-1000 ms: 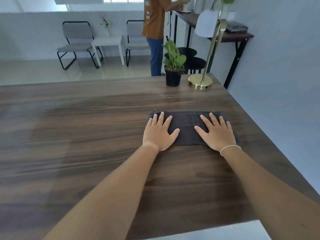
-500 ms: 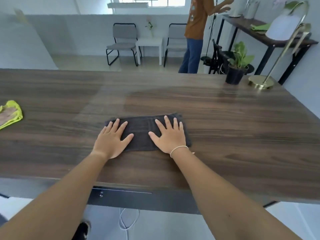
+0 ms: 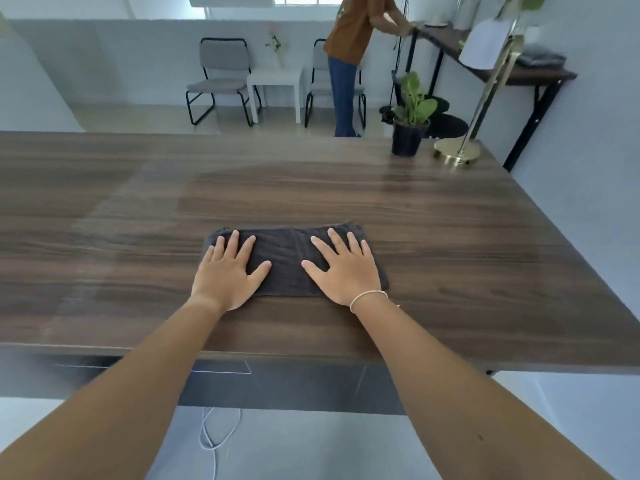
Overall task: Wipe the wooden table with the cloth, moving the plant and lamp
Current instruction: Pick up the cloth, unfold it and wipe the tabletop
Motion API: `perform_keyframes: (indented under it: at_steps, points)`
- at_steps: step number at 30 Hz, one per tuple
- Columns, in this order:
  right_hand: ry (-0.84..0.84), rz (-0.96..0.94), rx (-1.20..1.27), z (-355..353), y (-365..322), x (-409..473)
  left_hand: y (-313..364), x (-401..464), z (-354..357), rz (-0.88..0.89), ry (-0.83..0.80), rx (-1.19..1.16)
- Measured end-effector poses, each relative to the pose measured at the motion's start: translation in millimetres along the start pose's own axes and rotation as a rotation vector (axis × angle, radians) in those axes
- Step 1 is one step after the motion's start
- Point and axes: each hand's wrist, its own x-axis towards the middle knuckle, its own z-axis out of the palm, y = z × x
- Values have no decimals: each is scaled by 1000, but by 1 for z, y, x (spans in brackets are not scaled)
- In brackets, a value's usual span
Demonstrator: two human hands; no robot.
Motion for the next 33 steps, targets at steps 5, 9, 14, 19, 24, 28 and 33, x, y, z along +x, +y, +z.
perform_keyframes:
  at_steps: [5, 9, 14, 19, 24, 28, 33]
  points:
    - [38, 157, -33, -30, 122, -48, 132, -5, 5, 158, -8, -41]
    - [50, 310, -83, -49, 200, -93, 221, -19, 11, 302, -37, -77]
    - [55, 415, -125, -53, 223, -119, 248, -28, 13, 381, -53, -103]
    - [48, 514, -145, -46, 196, -125, 225, -35, 12, 455, -48, -137]
    - [56, 508, -143, -32, 129, -117, 155, -38, 10, 477, -25, -129]
    - [62, 436, -103, -12, 50, -92, 68, -33, 5, 416, -13, -102]
    - [21, 288, -81, 9, -30, -60, -24, -35, 1, 278, -15, -68]
